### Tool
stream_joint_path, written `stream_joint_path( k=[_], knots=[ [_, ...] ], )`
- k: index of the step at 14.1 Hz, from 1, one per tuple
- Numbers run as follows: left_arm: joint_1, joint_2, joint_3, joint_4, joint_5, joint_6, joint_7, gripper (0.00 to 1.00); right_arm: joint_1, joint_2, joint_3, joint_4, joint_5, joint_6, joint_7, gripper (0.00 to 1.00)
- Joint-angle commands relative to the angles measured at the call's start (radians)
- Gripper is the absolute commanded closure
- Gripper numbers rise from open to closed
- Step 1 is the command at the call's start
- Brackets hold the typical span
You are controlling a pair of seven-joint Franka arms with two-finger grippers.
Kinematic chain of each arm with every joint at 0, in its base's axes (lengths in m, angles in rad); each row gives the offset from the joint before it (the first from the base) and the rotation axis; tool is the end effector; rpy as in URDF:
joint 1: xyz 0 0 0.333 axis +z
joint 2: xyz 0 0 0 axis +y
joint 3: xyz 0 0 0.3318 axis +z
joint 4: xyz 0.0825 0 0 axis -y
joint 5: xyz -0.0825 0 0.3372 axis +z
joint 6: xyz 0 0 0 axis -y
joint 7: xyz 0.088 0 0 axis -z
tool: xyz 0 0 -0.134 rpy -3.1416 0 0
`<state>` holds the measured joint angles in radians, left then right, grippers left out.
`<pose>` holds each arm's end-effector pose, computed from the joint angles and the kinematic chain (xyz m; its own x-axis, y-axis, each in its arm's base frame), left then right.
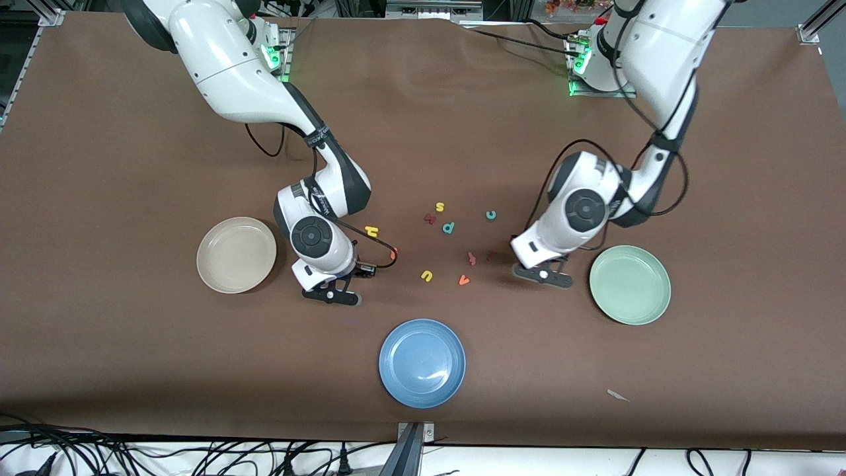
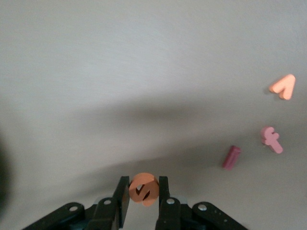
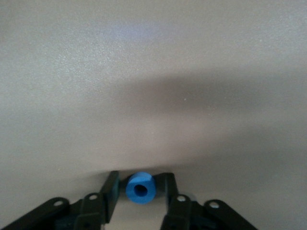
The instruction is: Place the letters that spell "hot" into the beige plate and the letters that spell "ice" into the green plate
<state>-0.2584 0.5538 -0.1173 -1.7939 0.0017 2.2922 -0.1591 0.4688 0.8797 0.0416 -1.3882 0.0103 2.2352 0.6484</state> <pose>0.5824 -0.2230 0.2576 0.9775 -0.2018 -0.0611 -0.1988 -0.9787 0.0513 0.6164 0.3388 0.1913 0.9862 -0.1579 -0.0500 -0.1587 -0.9873 -0.0122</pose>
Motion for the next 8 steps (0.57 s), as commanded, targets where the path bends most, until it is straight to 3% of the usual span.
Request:
stream_joint_path(
  k=[1, 5, 8],
  knots=[
    [0.071, -0.057, -0.002, -0.005, 0.055, -0.060, 0.004, 1.00, 0.010, 0.024, -0.003, 0.026, 0.007, 0.003, 0.000, 0.68],
    [0.185, -0.017, -0.004, 0.010, 0.219, -0.050, 0.082, 1.00, 0.016, 0.025, -0.003, 0.026, 0.010, 0.004, 0.008, 0.74],
    [0.257, 0.012, -0.004, 0.018, 0.221, -0.033, 0.162, 1.00, 0.013, 0.022, -0.003, 0.041, 0.011, -0.014, -0.006, 0.77]
  ],
)
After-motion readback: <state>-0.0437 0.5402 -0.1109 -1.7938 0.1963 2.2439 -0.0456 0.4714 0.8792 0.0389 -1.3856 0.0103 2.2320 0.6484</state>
